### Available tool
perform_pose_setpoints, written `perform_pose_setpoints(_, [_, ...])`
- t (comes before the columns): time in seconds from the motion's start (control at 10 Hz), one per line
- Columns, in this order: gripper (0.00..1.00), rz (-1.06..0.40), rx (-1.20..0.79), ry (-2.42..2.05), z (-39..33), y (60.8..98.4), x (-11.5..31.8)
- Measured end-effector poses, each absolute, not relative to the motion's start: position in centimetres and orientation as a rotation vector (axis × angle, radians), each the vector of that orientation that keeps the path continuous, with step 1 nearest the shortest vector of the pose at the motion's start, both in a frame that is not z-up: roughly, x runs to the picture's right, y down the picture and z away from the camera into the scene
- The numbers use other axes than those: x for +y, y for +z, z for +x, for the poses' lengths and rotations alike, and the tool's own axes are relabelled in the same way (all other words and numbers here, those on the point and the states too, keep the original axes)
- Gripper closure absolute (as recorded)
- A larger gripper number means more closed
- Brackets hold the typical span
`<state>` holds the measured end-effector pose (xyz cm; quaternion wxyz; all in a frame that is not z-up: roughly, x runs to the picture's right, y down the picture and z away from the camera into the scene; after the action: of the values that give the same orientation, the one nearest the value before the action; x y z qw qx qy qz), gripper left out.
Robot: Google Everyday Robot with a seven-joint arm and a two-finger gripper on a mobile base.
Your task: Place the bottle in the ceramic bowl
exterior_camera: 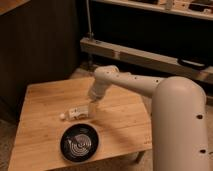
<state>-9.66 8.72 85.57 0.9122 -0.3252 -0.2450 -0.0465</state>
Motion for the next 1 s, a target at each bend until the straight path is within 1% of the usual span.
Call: perform_pose_setpoints(1.0, [0.35,-0.703,-0.514,-0.116,-9.48,86.21,9.71])
